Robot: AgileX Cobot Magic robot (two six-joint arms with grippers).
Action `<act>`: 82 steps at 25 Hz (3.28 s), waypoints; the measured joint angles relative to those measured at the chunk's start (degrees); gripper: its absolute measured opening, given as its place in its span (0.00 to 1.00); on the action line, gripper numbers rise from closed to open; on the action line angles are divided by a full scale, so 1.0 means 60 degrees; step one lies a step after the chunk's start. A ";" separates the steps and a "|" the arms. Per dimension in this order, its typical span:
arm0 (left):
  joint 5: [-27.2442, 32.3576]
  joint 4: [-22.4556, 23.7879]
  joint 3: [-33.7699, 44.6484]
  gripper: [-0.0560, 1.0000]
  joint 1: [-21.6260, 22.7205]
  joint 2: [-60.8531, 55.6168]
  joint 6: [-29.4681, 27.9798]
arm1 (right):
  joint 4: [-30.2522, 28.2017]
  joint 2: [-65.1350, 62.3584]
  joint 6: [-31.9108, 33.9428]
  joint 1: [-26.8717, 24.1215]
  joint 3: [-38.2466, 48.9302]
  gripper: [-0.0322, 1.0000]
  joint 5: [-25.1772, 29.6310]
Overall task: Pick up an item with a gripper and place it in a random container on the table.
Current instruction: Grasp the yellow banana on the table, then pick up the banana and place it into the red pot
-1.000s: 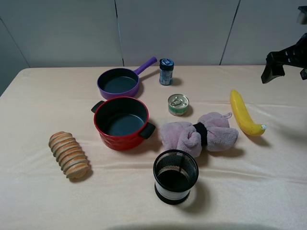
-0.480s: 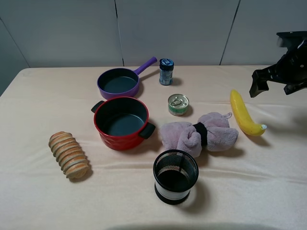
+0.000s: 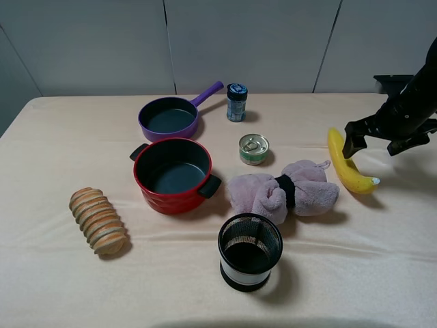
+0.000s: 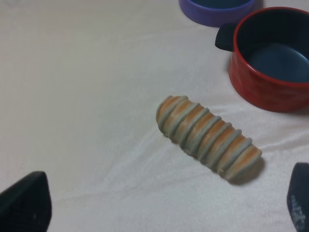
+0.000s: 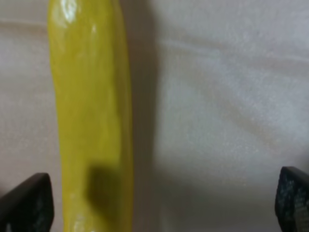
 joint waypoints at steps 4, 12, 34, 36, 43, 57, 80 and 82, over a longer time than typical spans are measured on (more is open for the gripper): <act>0.0000 0.0000 0.0000 0.99 0.0000 0.0000 0.0000 | 0.0070 0.0213 -0.0129 0.0106 0.0000 0.70 -0.0158; 0.0000 0.0000 0.0000 0.99 0.0000 0.0000 0.0000 | 0.0345 0.0750 -0.0367 0.0507 -0.0039 0.70 -0.0374; 0.0000 0.0000 0.0000 0.99 0.0000 0.0000 0.0000 | 0.0377 0.1293 -0.0420 0.0616 -0.0065 0.68 -0.0616; 0.0000 0.0000 0.0000 0.99 0.0000 0.0000 0.0000 | 0.0342 0.1293 -0.0425 0.0616 -0.0065 0.61 -0.0607; 0.0000 0.0000 0.0000 0.99 0.0000 0.0000 0.0000 | 0.0335 0.1322 -0.0425 0.0616 -0.0072 0.32 -0.0414; 0.0000 0.0000 0.0000 0.99 0.0000 0.0000 0.0000 | 0.0346 0.1322 -0.0425 0.0616 -0.0083 0.32 -0.0292; 0.0000 0.0000 0.0000 0.99 0.0000 0.0000 0.0000 | 0.0058 0.1410 -0.0425 0.0616 -0.2027 0.32 0.1076; 0.0000 0.0000 0.0000 0.99 0.0000 0.0000 0.0000 | 0.0050 0.1410 -0.0425 0.0616 -0.2215 0.32 0.1325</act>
